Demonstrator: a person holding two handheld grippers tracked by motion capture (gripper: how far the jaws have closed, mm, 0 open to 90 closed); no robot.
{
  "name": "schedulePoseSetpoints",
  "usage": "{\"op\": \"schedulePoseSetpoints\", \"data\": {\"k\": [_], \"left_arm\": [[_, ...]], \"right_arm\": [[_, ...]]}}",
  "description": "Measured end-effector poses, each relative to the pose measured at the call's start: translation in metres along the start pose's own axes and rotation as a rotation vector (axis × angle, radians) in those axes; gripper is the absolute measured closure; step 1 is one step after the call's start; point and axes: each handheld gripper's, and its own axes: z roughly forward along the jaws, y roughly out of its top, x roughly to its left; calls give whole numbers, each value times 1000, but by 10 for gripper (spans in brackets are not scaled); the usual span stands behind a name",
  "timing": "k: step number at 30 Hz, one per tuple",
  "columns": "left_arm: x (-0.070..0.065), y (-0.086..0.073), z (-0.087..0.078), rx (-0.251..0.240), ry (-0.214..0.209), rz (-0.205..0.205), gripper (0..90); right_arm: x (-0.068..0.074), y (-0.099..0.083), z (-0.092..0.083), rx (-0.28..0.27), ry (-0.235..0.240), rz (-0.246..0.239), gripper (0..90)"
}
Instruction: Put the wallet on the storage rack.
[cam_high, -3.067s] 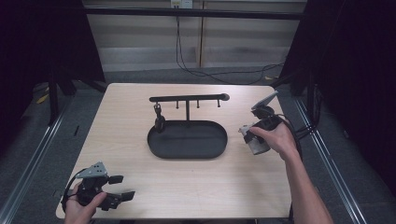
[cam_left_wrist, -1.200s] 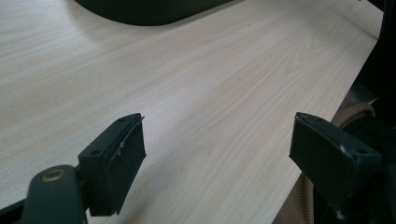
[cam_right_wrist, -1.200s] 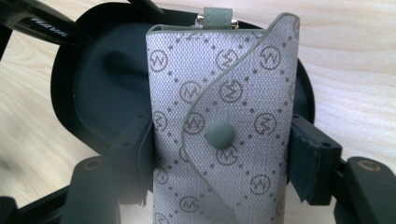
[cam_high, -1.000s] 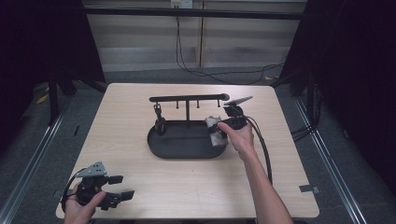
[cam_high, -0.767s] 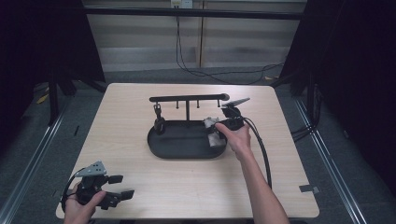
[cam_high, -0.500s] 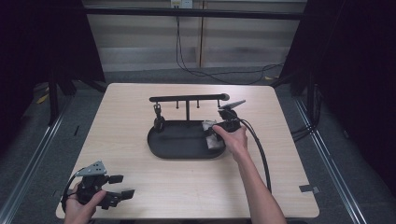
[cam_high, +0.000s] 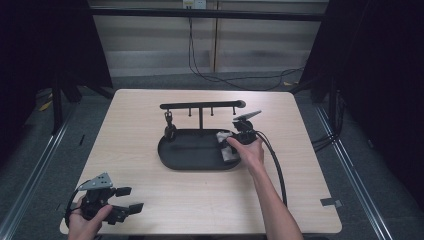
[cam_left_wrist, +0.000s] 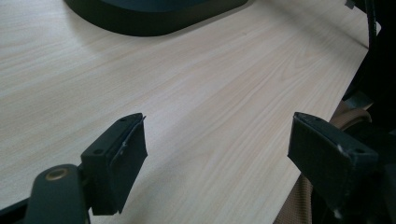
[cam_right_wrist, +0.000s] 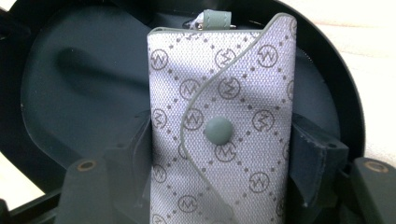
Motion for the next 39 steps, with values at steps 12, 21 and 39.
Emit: {"op": "schedulePoseSetpoints", "data": {"k": [12, 21, 39], "left_arm": [[0, 2, -2, -14, 33, 6, 192], [2, 3, 1, -11, 39, -2, 195], [8, 3, 2, -23, 55, -69, 207]], "right_arm": [[4, 0, -14, -47, -19, -22, 288], [0, -4, -39, -122, 7, -50, 262], [-17, -38, -75, -220, -42, -116, 148]]}}
